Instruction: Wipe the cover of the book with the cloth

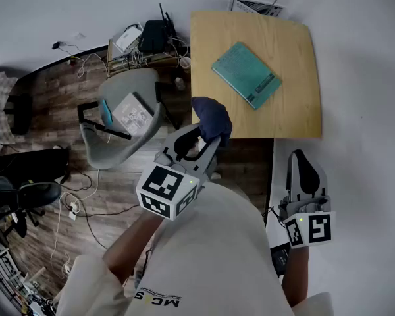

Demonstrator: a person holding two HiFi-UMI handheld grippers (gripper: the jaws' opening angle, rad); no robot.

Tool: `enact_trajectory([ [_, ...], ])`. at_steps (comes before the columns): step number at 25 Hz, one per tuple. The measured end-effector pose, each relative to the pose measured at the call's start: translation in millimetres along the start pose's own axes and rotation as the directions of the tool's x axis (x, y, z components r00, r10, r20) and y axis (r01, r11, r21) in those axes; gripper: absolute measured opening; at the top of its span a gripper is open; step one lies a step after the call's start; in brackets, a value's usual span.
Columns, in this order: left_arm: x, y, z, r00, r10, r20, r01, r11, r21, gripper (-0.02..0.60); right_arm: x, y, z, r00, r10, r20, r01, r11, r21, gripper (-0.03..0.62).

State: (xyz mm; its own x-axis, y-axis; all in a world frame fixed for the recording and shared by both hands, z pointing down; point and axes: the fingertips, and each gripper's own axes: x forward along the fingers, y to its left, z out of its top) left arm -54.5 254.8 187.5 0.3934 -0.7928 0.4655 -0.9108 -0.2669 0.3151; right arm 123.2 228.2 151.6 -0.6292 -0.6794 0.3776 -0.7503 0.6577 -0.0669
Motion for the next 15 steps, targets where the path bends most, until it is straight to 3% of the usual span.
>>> enact_trajectory([
  [7, -57, -58, -39, 0.999, 0.052, 0.004, -0.052, 0.998, -0.026, 0.138, -73, 13, -45, 1.000, 0.011, 0.002, -0.011, 0.998, 0.056, 0.034],
  [15, -93, -74, -45, 0.998, 0.052, 0.026, -0.053, 0.998, 0.030, 0.138, -111, 44, -58, 0.999, -0.014, 0.038, 0.010, 0.996, 0.086, 0.034],
])
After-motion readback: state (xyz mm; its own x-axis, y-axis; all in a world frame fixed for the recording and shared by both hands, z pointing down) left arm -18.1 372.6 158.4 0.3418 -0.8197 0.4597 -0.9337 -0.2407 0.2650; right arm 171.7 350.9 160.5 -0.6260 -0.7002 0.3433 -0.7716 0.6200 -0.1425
